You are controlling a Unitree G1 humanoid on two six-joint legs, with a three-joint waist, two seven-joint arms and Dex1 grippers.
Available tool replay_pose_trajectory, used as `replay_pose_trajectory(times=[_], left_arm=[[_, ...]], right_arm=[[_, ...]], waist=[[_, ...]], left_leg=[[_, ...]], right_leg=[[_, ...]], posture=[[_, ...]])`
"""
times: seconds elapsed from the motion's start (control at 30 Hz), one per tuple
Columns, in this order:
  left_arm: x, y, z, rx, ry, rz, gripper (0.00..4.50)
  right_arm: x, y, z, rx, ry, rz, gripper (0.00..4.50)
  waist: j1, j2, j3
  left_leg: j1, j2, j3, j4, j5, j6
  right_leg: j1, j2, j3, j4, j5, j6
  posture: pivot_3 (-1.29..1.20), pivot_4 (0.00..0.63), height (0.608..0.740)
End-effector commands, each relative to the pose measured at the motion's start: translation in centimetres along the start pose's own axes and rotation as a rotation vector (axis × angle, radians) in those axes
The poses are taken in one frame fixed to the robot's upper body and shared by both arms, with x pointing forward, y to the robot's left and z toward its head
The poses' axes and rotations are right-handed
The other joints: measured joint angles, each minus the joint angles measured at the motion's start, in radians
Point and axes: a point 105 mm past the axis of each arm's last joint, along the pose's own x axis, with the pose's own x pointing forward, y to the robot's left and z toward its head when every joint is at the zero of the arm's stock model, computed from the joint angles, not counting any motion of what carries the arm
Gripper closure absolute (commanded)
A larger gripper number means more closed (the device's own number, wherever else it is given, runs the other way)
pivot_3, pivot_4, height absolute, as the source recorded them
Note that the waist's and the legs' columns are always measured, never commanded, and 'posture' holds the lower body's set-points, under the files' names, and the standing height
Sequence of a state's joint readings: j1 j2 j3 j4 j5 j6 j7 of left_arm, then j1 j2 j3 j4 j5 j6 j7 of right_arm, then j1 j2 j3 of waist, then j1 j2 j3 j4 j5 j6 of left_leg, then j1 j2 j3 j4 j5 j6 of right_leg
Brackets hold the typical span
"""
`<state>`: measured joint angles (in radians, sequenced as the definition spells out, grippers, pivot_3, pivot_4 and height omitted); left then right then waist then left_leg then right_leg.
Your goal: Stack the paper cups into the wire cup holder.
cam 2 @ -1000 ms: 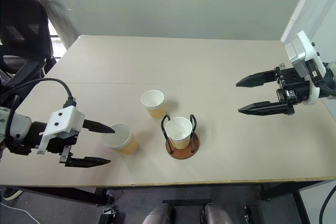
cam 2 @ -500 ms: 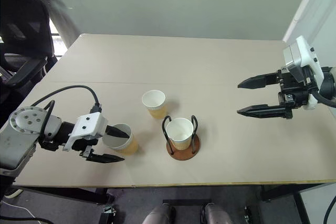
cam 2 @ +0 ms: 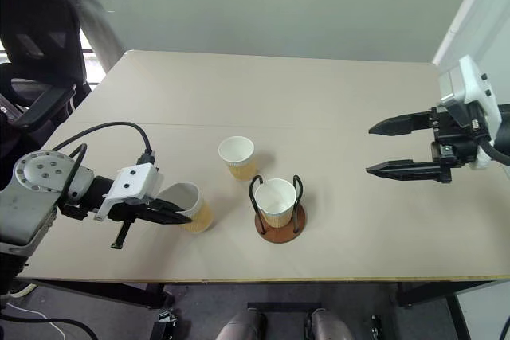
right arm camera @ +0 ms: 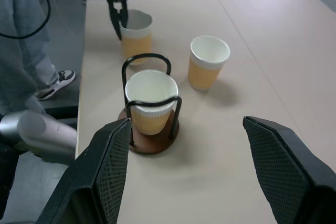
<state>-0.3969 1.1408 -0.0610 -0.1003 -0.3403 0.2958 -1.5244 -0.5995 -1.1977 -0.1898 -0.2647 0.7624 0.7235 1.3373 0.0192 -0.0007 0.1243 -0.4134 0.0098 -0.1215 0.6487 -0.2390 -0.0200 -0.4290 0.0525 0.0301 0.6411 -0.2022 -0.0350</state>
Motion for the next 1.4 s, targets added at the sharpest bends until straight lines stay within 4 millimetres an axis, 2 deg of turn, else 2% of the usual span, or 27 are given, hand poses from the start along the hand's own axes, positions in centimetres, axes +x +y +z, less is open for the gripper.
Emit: replay_pose_trajectory(times=[0.03, 0.13, 0.27, 0.37, 0.6, 0.73, 0.87, 1.07, 1.4], left_arm=[[-1.1, 0.2, 2.2, 0.044, -0.032, -0.015, 4.49], [-3.0, 3.1, 6.7, 0.179, -0.131, 0.041, 4.49], [-3.7, 4.9, 10.5, 0.284, -0.207, 0.039, 4.49], [-3.0, 5.0, 13.6, 0.383, -0.253, -0.044, 4.49], [-0.4, 6.0, 17.1, 0.559, -0.277, -0.159, 4.49], [0.8, 5.7, 18.2, 0.625, -0.282, -0.225, 4.49], [2.2, 4.5, 18.7, 0.669, -0.297, -0.321, 4.49], [3.4, 3.8, 19.6, 0.711, -0.316, -0.391, 4.49], [5.2, 2.8, 18.4, 0.718, -0.275, -0.482, 4.49]], right_arm=[[-1.6, 0.9, 1.6, -0.033, -0.042, -0.015, 1.02], [-3.8, 2.0, 2.5, -0.013, -0.114, -0.064, 1.02], [-4.6, 3.4, 3.0, -0.002, -0.171, -0.102, 1.02], [-4.7, 4.3, 2.7, 0.01, -0.161, -0.146, 1.02], [-4.2, 4.7, 2.3, 0.013, -0.121, -0.221, 1.02], [-3.9, 4.9, 2.2, 0.007, -0.113, -0.241, 1.02], [-3.7, 5.2, 2.0, 0.007, -0.109, -0.254, 1.02], [-3.4, 5.6, 1.8, 0.006, -0.11, -0.276, 1.02], [-3.5, 6.2, 1.6, 0.008, -0.096, -0.312, 1.02]], waist=[[0.002, 0.0, 0.0], [0.021, -0.001, 0.0], [0.023, 0.002, -0.002], [0.022, 0.003, -0.001], [0.016, 0.004, 0.0], [0.017, 0.004, 0.0], [0.02, 0.004, 0.0], [0.025, 0.004, 0.0], [0.027, 0.005, 0.0]], left_leg=[[0.0, 0.0, 0.0, 0.0, 0.0, 0.0], [-0.002, -0.002, -0.003, 0.002, 0.001, 0.001], [-0.004, -0.004, -0.003, 0.006, 0.0, 0.004], [-0.003, -0.005, -0.004, 0.01, -0.001, 0.006], [-0.007, -0.01, -0.003, 0.017, -0.003, 0.012], [-0.01, -0.011, -0.003, 0.018, -0.004, 0.016], [-0.011, -0.012, -0.001, 0.02, -0.007, 0.021], [-0.014, -0.013, 0.001, 0.024, -0.01, 0.023], [-0.013, -0.014, 0.007, 0.033, -0.016, 0.032]], right_leg=[[0.0, 0.0, 0.0, 0.0, 0.0, 0.0], [0.0, 0.0, 0.0, 0.0, -0.001, 0.002], [0.002, -0.001, 0.001, -0.001, 0.001, 0.005], [0.006, -0.001, 0.001, -0.002, -0.001, 0.007], [0.007, -0.003, 0.004, -0.006, 0.001, 0.021], [0.007, -0.004, 0.006, -0.012, 0.004, 0.026], [0.007, -0.005, 0.008, -0.014, 0.004, 0.03], [0.007, -0.005, 0.009, -0.015, 0.002, 0.035], [0.01, -0.006, 0.019, -0.014, 0.003, 0.041]], posture=[[0.0, 0.15, 0.74], [0.0, 0.15, 0.74], [0.0, 0.15, 0.74], [0.0, 0.15, 0.74], [0.0, 0.15, 0.74], [0.0, 0.15, 0.74], [0.0, 0.15, 0.74], [0.0, 0.15, 0.74], [0.0, 0.15, 0.74]])
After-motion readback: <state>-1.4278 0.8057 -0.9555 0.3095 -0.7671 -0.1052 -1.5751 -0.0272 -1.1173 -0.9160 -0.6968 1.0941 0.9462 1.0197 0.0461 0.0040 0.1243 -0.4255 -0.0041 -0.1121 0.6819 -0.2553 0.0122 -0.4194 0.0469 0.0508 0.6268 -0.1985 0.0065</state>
